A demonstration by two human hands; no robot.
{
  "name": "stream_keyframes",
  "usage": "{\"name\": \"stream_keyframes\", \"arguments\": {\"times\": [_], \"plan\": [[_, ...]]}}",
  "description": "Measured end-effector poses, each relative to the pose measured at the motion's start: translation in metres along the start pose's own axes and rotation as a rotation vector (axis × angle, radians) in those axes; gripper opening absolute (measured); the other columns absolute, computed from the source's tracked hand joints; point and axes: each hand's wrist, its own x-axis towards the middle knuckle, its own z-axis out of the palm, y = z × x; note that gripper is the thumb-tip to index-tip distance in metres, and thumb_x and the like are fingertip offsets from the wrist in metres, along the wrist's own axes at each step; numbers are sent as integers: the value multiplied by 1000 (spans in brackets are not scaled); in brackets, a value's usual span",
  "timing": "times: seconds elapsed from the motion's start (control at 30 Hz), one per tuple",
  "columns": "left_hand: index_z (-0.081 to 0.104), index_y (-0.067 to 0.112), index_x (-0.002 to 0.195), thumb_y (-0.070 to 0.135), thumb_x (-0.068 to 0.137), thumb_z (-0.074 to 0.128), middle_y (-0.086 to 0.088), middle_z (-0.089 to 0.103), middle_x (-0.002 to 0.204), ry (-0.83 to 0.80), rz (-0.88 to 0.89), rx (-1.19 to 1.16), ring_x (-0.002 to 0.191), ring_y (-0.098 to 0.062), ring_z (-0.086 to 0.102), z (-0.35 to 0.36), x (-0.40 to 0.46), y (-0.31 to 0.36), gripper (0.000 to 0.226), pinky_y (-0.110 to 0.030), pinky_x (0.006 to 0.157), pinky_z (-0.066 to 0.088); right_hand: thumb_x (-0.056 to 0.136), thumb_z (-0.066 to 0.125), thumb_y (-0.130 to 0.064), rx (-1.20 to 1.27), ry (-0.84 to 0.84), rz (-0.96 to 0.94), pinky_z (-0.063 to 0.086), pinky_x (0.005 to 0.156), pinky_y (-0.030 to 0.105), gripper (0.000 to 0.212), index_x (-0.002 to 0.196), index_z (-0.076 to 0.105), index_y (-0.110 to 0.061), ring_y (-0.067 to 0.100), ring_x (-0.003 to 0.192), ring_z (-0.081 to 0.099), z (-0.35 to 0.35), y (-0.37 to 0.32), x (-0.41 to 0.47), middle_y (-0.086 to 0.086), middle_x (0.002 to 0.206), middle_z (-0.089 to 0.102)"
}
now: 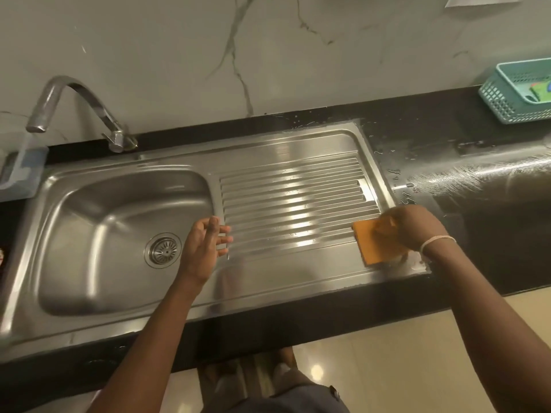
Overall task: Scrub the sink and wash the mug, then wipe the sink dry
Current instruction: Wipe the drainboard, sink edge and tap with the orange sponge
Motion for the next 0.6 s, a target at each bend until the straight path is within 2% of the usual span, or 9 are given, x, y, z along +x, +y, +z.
{"name": "stream_keyframes", "arguments": {"times": [0.07,0.1,0.17,0.23,0.3,0.37,0.43,0.5,0.6], "plan": [[51,12,120,58,91,41,-9,66,110,-3,-3,10,95,-24,68,2,2,1,55,-38,78,56,88,55,0,-25,131,-13,52,74,34,37,115,73,-18,28,85,66,-3,-12,16,13,106,74],[51,12,120,58,90,42,-8,66,110,-6,-5,11,94,-24,68,4,2,1,56,-39,79,56,87,55,4,8,236,-39,53,76,36,41,117,72,-16,30,89,66,-3,-16,22,14,108,73],[53,15,118,60,89,43,-7,67,109,-10,-11,13,94,-24,68,6,4,1,54,-40,80,56,84,63,3,79,441,-76,49,92,44,42,124,68,-11,35,108,60,3,-19,29,16,120,68],[53,17,116,60,89,43,-6,67,109,-5,-8,21,94,-23,68,7,6,0,51,-40,79,56,86,68,-8,176,523,-23,42,103,48,44,129,62,-6,38,121,51,19,-18,28,18,131,60],[54,17,116,60,89,43,-5,67,109,0,-11,27,94,-23,69,7,9,-3,51,-39,79,57,93,63,-33,223,446,26,34,113,49,56,141,48,-7,38,134,39,48,-22,21,19,146,45],[54,18,115,65,87,43,-5,67,109,-3,-19,28,94,-23,69,6,12,-5,55,-39,78,57,94,47,-63,141,313,33,14,124,47,84,153,25,-8,37,148,17,78,-27,16,20,160,20],[54,20,114,72,84,45,-4,68,108,2,-32,31,93,-22,69,5,14,-7,61,-36,76,57,88,32,-81,95,250,72,-5,123,42,106,157,6,-4,34,153,-3,92,-36,18,20,165,0],[54,20,114,69,86,44,-5,68,108,14,-40,26,94,-24,69,4,16,-8,58,-37,77,57,83,23,-89,78,252,94,-9,123,42,118,157,-2,-2,32,153,-10,91,-44,27,19,165,-7],[55,22,112,71,85,45,-6,68,109,30,-47,15,94,-24,69,0,18,-10,56,-39,79,57,80,18,-91,37,220,-2,-4,124,46,119,157,-2,-3,31,153,-8,78,-49,60,18,165,-7]]}}
